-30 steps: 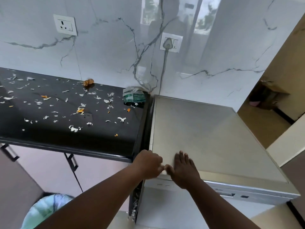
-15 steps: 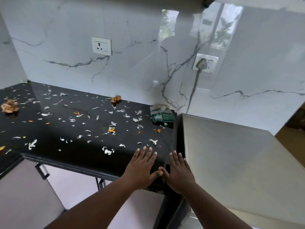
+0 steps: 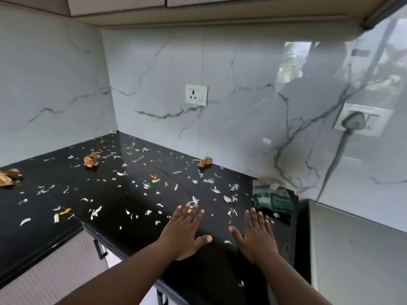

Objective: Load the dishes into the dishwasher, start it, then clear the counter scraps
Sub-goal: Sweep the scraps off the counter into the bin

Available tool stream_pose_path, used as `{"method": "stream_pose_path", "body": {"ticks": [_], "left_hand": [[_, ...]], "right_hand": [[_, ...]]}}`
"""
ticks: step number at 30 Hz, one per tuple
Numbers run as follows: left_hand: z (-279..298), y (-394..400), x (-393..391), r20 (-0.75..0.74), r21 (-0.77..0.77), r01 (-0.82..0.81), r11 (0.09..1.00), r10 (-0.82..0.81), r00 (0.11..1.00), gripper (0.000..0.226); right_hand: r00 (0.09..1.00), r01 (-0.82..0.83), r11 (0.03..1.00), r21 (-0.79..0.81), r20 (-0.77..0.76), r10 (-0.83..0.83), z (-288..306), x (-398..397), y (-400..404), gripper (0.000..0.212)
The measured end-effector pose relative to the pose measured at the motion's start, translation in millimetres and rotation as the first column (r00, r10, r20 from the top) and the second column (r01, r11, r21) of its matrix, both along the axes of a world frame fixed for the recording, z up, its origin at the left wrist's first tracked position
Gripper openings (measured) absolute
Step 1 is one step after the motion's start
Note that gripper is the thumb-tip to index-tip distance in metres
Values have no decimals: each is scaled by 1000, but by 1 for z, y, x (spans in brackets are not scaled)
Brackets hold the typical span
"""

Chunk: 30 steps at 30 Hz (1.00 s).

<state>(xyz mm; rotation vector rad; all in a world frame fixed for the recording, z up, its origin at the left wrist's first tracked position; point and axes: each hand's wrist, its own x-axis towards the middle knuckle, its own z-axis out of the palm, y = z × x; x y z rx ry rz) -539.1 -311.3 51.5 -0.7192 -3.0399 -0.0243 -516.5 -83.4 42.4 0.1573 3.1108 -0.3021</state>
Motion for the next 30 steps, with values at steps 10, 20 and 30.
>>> {"method": "stream_pose_path", "body": {"ticks": [10, 20, 30], "left_hand": [[-2, 9, -66, 47, -21, -82, 996, 83, 995, 126], [0, 15, -193, 76, 57, -61, 996, 57, 995, 126], [4, 22, -346, 84, 234, -26, 972, 6, 996, 67]], "right_hand": [[999, 5, 999, 37, 35, -6, 4, -59, 27, 110], [964, 257, 955, 149, 29, -264, 2, -91, 59, 78], [712, 701, 709, -80, 154, -686, 6, -158, 76, 114]]}}
